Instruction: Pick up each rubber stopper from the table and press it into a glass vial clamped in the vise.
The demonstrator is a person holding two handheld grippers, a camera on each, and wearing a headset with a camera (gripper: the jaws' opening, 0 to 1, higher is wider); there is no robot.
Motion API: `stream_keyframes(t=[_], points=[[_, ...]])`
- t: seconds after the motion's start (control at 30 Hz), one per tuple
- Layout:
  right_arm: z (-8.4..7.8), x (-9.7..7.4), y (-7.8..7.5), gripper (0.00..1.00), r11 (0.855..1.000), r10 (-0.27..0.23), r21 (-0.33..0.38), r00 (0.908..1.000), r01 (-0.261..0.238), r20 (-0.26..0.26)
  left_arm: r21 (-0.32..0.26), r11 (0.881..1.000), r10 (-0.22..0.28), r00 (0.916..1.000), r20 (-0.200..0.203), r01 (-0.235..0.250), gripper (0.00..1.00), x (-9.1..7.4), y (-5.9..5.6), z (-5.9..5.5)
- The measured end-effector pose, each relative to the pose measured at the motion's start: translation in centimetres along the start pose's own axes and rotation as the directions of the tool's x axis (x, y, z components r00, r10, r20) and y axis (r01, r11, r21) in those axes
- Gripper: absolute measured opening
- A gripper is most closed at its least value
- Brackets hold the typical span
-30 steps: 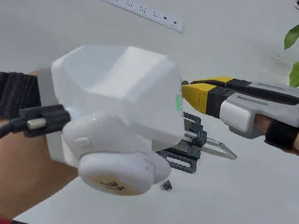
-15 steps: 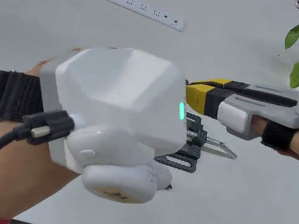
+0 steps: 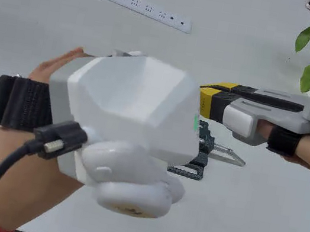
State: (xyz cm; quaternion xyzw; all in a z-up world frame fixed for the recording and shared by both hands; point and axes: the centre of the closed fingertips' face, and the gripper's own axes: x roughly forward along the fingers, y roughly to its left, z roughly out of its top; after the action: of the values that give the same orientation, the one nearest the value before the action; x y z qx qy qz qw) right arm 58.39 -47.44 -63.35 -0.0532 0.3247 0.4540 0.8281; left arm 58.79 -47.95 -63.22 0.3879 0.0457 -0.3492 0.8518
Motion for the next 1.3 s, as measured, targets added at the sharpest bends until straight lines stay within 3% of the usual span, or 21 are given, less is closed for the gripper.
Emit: stream_keyframes(t=[0.5,0.87,1.3], points=[[0.15,0.24,-0.02,0.07,0.998,0.000,0.056,0.9999,-0.001,0.013,0.021,1.000,0.014,0.9999,-0.007,-0.014,0.05,0.06,0.07,-0.01],[0.35,0.22,-0.08,0.06,0.999,0.008,0.036,1.0000,-0.008,0.002,0.012,1.000,0.013,0.9999,0.006,-0.013,0.05,0.12,0.38,-0.04],[-0.21,0.56,0.07,0.05,0.999,0.033,0.031,0.9988,-0.032,-0.036,0.000,1.000,0.002,0.9997,0.024,-0.002,0.06,0.05,-0.07,-0.45]])
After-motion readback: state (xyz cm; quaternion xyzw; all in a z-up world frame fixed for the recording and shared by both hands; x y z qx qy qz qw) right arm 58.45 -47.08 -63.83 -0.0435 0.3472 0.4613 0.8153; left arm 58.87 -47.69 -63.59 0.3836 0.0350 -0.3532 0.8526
